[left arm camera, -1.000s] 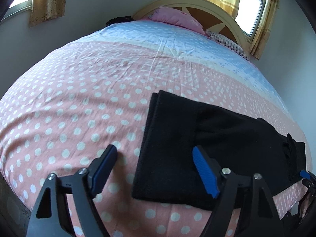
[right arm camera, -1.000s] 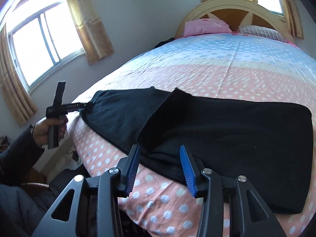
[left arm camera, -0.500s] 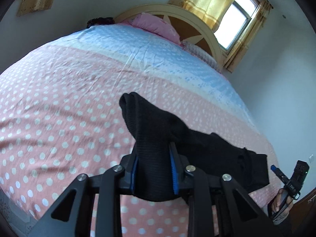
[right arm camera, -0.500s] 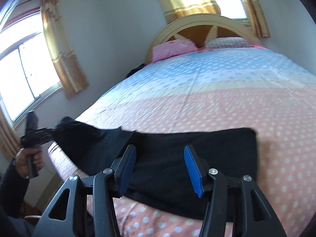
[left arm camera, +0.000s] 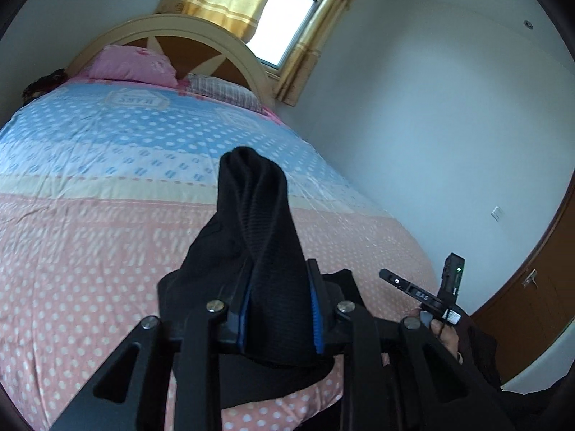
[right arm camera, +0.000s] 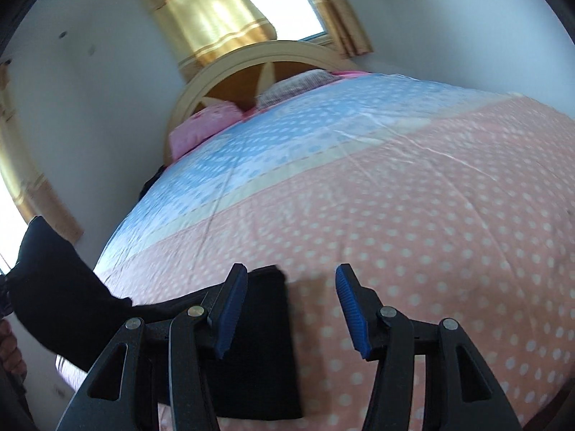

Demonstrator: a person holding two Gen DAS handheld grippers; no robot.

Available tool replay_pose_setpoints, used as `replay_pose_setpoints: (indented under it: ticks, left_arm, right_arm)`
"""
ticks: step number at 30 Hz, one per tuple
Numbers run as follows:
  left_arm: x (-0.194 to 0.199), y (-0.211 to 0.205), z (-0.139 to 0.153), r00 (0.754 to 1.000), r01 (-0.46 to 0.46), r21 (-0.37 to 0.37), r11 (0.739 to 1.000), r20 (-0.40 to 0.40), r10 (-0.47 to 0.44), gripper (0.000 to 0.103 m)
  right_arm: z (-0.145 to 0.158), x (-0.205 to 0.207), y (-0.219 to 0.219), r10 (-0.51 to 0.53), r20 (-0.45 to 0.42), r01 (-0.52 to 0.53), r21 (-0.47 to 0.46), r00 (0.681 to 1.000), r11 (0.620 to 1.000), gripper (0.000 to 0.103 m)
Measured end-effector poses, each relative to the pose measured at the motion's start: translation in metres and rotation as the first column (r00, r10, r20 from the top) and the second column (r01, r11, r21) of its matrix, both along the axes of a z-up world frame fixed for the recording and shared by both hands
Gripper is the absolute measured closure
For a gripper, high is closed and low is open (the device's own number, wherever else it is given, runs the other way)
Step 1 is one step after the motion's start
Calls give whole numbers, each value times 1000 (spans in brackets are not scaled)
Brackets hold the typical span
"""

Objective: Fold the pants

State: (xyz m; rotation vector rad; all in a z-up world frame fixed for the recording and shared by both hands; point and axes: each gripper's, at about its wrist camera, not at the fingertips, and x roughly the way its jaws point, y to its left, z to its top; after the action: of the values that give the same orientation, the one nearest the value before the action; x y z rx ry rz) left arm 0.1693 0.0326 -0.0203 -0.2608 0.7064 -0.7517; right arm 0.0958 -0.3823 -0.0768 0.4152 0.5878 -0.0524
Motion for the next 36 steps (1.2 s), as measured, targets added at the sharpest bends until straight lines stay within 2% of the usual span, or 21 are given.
replay_pose_setpoints:
  ticks: [5,11,19,23,26,28,31,32,36]
  left_arm:
    - [11,-67,-3,995,97,51,994,-34,-95,76]
    - [12,-129,-35,978,190,124,974,-113,-176,76]
    - [7,-198,-75,966,233,230,945,-162,-199,76]
    - [5,-219,-91,963,254,286,924,-164,-214,76]
    - [-2,-228,-93,963,262,320,910,-145,-226,72]
    - [-10,-229,-86,965,261,324,909,-113,-236,58]
    - [-25,-226,-72,960,278,305,911,-67,-271,53]
    - [-28,-223,-68,961,271,312,910,-42,-272,48]
    - [-38,-190,-54,975,161,356,920,86,-204,24]
  right_arm:
    - [-6,0,-11,-30,-9,30,24,1000,999,50]
    - [-11,6,-8,-7,-23,8,25,1000,1000,50]
    - [-24,11,-15,-15,-55,18,47,998,999,50]
    - [-30,14,-19,-12,-72,17,65,997,998,50]
    - [-33,14,-22,-8,-79,14,77,997,997,50]
    - [-34,14,-26,-6,-83,15,102,996,995,50]
    - [-29,9,-30,3,-74,7,145,997,989,50]
    - [-24,7,-30,13,-62,-3,164,998,986,50]
    - [0,3,-9,120,-36,-110,219,992,970,48]
